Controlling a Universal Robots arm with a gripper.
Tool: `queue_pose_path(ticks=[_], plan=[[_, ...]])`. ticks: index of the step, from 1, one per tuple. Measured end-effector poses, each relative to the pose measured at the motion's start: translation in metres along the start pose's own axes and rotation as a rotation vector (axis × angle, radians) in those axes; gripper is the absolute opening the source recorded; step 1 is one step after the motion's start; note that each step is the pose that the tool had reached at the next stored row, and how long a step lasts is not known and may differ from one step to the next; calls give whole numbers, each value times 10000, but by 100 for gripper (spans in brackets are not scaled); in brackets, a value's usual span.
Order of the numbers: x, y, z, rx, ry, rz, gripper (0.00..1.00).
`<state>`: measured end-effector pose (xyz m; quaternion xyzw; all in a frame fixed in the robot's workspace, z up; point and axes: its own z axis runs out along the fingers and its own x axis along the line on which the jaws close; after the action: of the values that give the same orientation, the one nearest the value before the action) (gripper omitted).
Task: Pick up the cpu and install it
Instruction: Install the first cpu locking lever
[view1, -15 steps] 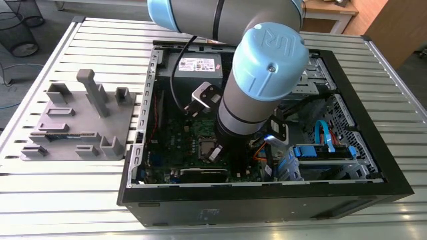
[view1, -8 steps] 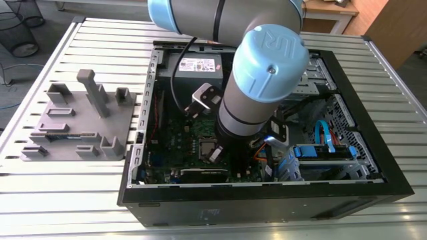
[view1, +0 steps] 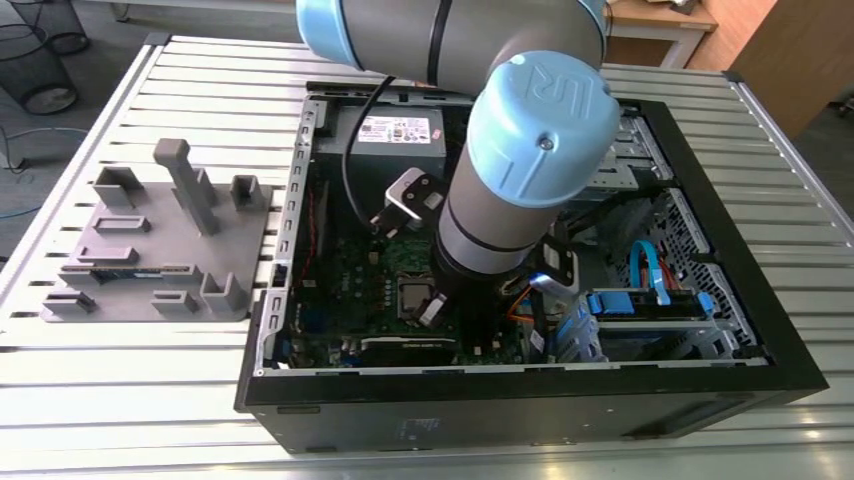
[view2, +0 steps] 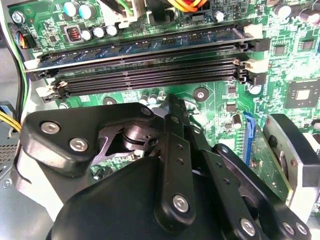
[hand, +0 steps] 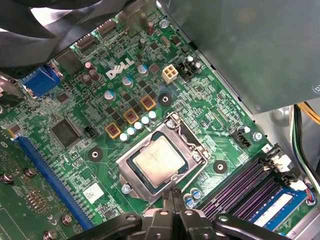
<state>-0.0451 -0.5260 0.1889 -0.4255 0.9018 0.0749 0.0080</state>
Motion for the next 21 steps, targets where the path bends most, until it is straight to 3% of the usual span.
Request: queue_pose_path(ticks=[10,16,21], plan=[[5,-6,-1,1,0,8,11],[5,-7,0,30,-47,374,11],[5,-7,-2,60,-31,456,11]])
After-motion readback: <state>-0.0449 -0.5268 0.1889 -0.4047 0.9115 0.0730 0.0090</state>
